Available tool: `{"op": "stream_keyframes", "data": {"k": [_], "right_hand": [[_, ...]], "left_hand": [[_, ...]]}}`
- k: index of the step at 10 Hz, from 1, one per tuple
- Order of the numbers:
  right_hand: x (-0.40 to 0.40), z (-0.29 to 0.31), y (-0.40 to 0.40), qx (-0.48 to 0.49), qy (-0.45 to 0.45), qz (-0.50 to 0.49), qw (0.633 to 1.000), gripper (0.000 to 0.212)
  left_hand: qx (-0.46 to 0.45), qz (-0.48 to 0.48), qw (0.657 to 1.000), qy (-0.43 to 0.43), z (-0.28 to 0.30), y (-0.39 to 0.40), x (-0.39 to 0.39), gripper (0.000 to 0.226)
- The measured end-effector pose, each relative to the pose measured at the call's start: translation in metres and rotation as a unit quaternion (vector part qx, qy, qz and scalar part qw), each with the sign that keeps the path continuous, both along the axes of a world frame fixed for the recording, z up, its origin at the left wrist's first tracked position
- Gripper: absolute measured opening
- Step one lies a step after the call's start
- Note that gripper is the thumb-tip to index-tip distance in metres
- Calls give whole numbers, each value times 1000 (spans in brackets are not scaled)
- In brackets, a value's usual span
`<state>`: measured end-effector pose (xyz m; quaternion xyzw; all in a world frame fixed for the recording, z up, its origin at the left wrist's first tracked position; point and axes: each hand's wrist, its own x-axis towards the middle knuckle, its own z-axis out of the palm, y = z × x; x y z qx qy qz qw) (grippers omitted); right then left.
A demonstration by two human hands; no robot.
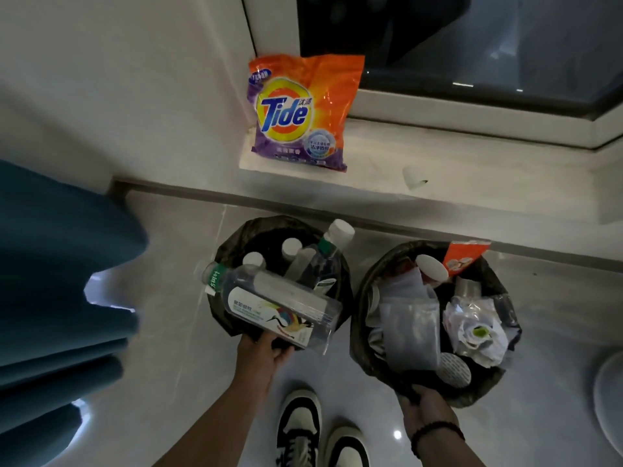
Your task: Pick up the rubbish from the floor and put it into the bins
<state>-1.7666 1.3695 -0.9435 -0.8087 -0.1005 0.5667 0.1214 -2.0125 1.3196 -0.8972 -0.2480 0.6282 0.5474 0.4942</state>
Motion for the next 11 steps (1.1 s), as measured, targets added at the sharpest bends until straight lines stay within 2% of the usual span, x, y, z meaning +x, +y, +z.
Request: {"op": "stream_keyframes", "data": {"k": [1,2,3,4,5,6,8,9,10,11], "right_hand": [[-22,0,18,2,67,-296,953,23],[-25,-2,26,38,35,-255,966,40],[-18,-16,18,50,78,-241,966,41],[-20,-8,23,57,69,-267,960,41],[-33,5,32,68,114,-256,957,41],[-44,12,43,65,165,-267,947,39],[-46,23,57,5,235,-243,941,20],[-44,36,50,-21,233,-228,945,43],[-43,48,42,-49,216,-210,952,54],[-46,60,35,-52,212,-159,963,52]], "left_hand": [[7,12,1000,3,-12,2,2,45],[4,28,999,14,-24,5,3,45],[-2,51,999,16,-35,8,7,44],[6,71,997,2,-43,12,11,44],[-4,57,998,5,-45,12,13,43],[-16,57,998,16,-45,7,13,38],[-56,1,998,-1,-37,4,8,28],[-80,-22,997,-2,-26,0,5,31],[-77,-1,997,9,-16,-10,2,36],[-67,9,998,-4,-2,-23,5,45]]}}
